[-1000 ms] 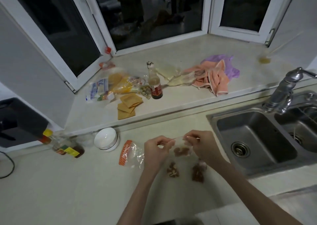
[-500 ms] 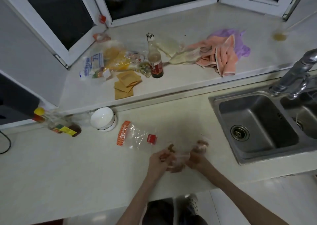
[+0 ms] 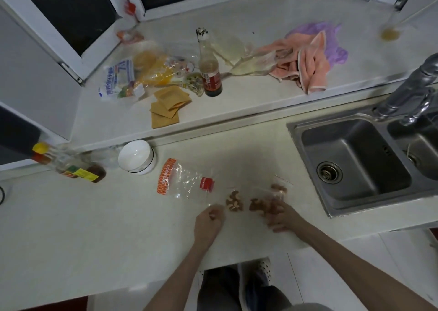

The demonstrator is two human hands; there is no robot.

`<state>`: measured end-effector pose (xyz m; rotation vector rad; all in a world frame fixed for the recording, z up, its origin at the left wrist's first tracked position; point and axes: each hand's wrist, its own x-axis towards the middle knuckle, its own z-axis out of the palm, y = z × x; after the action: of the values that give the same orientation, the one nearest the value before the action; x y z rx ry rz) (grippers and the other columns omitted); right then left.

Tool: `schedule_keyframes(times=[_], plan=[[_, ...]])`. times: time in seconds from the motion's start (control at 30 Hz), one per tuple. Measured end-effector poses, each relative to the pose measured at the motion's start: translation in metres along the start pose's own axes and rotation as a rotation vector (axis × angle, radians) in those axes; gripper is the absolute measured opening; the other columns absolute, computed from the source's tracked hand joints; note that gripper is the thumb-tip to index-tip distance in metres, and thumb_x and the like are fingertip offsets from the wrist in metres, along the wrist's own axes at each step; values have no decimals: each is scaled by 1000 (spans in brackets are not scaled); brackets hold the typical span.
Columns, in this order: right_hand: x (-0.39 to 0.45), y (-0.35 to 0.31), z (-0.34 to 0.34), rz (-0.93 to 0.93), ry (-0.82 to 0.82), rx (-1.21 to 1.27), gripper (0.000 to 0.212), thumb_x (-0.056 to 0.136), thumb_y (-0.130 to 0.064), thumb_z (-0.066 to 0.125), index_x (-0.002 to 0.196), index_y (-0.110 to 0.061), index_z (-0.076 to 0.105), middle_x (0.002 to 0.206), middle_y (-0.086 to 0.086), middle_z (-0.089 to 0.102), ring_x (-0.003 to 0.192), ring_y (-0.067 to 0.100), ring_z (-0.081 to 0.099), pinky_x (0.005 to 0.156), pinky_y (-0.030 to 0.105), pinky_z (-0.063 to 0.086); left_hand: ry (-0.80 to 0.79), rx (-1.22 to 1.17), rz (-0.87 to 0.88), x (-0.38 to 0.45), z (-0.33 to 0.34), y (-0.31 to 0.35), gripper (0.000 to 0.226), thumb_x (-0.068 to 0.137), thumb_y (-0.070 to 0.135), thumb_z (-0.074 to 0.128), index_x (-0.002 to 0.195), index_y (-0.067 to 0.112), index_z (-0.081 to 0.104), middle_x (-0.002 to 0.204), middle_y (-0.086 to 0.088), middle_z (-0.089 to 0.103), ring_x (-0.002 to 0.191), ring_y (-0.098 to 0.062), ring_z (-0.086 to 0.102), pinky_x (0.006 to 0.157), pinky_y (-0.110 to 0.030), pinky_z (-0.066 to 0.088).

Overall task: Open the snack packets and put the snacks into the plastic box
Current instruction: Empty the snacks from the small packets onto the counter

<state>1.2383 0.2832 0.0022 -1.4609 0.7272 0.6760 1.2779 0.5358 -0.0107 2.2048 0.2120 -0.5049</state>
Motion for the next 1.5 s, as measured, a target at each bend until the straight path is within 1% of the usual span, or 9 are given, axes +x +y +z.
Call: schedule_keyframes(times=[0.07, 0.27, 0.33, 0.57, 0.73, 0.9, 1.03, 1.27, 1.5], plan=[[1, 16, -1, 185, -16, -12, 42, 92, -5, 50, 132, 8, 45, 66, 11, 60, 45, 19, 59, 44, 24, 48, 11, 6, -22, 8, 2, -6, 23, 86, 11, 62, 100, 26, 72, 87, 7, 68, 82, -13, 65, 64, -7, 41], [5, 22, 13, 63, -35, -352, 27, 80, 7, 49, 91, -8, 70, 77, 9, 69, 58, 14, 62, 54, 23, 50, 22, -114, -26, 35, 12, -6, 29, 87, 4, 62, 116, 8, 66, 112, -6, 69, 92, -19, 64, 78, -10, 49], [15, 4, 24, -21, -12, -361, 28, 80, 9, 49, 93, -5, 70, 81, 11, 68, 62, 14, 61, 55, 20, 51, 6, -149, -41, 45, 18, 1, 35, 86, 4, 64, 120, 9, 62, 116, -7, 66, 98, -23, 63, 92, -31, 52], [60, -53, 58, -343, 154, -442, 41, 79, 10, 51, 117, -2, 63, 114, 14, 65, 94, 20, 63, 74, 17, 46, -40, -91, -53, 81, 47, 3, 48, 85, -2, 53, 130, 12, 58, 127, -7, 62, 116, -22, 59, 101, -31, 44], [94, -44, 69, -270, 83, -470, 48, 83, 9, 49, 130, -2, 51, 105, 13, 55, 89, 21, 52, 59, 15, 38, 14, -144, -68, 89, 54, -3, 13, 89, 14, 62, 99, 13, 70, 101, -4, 71, 98, -21, 65, 86, -25, 47], [109, -28, 79, -176, 201, -390, 56, 80, -3, 61, 133, -11, 44, 92, 3, 60, 89, 18, 57, 77, 25, 47, 16, -136, -71, 87, 48, -4, 39, 86, 6, 64, 124, 9, 55, 95, 2, 62, 92, -19, 63, 73, -8, 42], [111, -32, 81, -227, 233, -367, 53, 80, 6, 58, 131, -3, 44, 77, -3, 56, 66, 4, 53, 51, 3, 39, 18, -130, -63, 88, 44, -2, 29, 85, 8, 65, 113, 10, 65, 100, -5, 68, 96, -24, 66, 82, -26, 50], [95, -51, 87, -389, 302, -409, 17, 84, -1, 64, 99, 0, 72, 79, 7, 67, 46, -4, 52, 44, 3, 36, 20, -92, -5, 80, 19, 0, 27, 82, 30, 72, 106, 18, 72, 95, -2, 74, 91, -16, 67, 83, -29, 52], [58, -101, 91, -603, 376, -499, 8, 82, -7, 69, 88, -5, 73, 84, 10, 73, 72, 14, 61, 59, 5, 37, 188, -131, 214, 68, -31, 45, 11, 76, 23, 74, 68, 29, 69, 77, 7, 66, 73, -12, 62, 68, -16, 42]])
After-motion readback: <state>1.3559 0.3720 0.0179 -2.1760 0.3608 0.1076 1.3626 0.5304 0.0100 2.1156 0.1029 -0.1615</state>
